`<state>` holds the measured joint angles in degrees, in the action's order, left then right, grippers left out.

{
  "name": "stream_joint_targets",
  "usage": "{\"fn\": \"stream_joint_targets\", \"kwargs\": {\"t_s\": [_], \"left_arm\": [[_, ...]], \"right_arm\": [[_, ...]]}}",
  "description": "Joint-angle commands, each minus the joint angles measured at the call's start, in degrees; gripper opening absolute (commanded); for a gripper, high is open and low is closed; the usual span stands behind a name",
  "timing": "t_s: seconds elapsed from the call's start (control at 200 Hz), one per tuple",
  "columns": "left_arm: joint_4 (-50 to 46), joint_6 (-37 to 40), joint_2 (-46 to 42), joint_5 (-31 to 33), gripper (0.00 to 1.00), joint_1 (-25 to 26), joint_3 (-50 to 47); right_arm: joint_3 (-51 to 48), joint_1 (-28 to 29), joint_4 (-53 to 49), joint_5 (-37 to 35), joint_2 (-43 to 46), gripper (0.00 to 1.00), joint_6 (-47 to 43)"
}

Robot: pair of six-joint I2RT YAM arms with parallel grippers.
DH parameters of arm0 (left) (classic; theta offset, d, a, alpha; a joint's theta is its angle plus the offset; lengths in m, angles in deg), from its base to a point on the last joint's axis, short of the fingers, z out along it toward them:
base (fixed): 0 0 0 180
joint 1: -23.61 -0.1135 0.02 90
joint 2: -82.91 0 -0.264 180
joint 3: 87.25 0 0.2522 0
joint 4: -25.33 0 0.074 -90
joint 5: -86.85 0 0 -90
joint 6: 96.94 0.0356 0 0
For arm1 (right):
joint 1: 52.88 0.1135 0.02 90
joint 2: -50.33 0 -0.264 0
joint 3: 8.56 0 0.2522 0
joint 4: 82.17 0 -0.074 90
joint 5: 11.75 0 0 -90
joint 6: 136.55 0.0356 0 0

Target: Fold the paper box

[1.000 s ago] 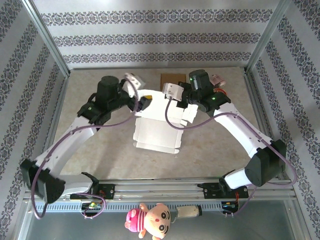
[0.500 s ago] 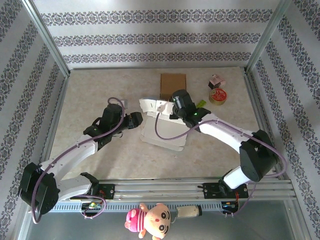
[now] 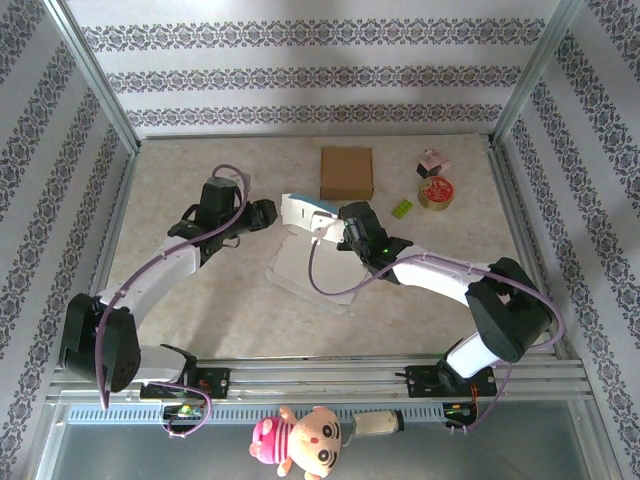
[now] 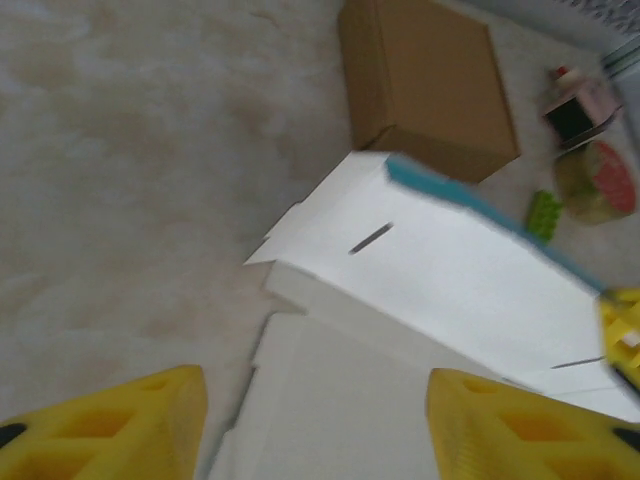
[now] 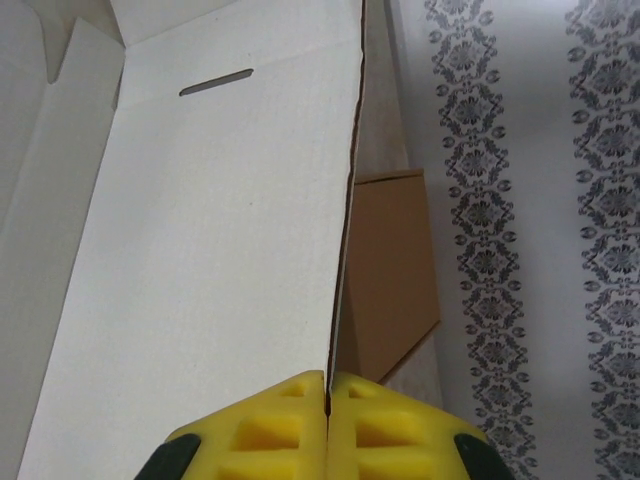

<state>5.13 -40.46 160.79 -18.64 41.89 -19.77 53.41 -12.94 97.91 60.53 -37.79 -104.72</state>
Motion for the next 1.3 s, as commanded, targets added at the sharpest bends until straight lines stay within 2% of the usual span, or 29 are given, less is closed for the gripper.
{"fn": "stream_joint_targets", "kwargs": {"t_s": [0.0,0.065,0.13,0.325,0.385,0.65,0.954,1.054,1.184,1.294], "left_arm": [[12.47,-14.69,2.33,-5.99,0.50,-0.30,-0.57],[16.54,-18.20,4.28,-5.82,0.47,-0.43,-0.28],[16.02,-17.52,6.58,-4.90,0.44,-0.69,2.00],[8.15,-11.46,14.79,-3.34,0.21,-0.95,10.26],[7.92,-10.36,16.65,-4.50,0.15,-0.89,11.57],[8.56,-11.90,21.33,-9.87,0.02,-0.93,12.32],[13.38,-13.89,21.38,-16.11,0.00,-0.31,8.51],[14.37,-15.02,21.12,-16.29,0.00,0.90,7.22],[19.43,-16.93,21.77,-16.39,0.00,2.02,5.36],[24.26,-20.09,23.98,-19.48,0.02,2.11,5.35]], "right_arm": [[-2.93,1.40,-0.96,-2.07,0.25,0.04,-3.60],[-3.67,1.63,0.10,-2.91,0.30,0.04,-5.11],[-3.95,1.92,0.42,-3.44,0.36,0.05,-6.04],[-4.26,2.34,0.64,-3.29,1.24,0.05,-6.54],[-4.26,2.57,0.76,-3.45,1.26,0.05,-6.88],[-3.84,2.84,0.85,-3.73,0.50,0.07,-7.05],[-3.12,2.87,0.79,-3.64,-1.11,0.07,-6.35],[-2.80,3.02,0.68,-3.64,-1.45,0.07,-6.01],[-2.64,3.23,0.70,-3.39,-1.74,0.07,-5.64],[-2.50,3.33,0.63,-3.54,-2.07,0.08,-5.64]]}}
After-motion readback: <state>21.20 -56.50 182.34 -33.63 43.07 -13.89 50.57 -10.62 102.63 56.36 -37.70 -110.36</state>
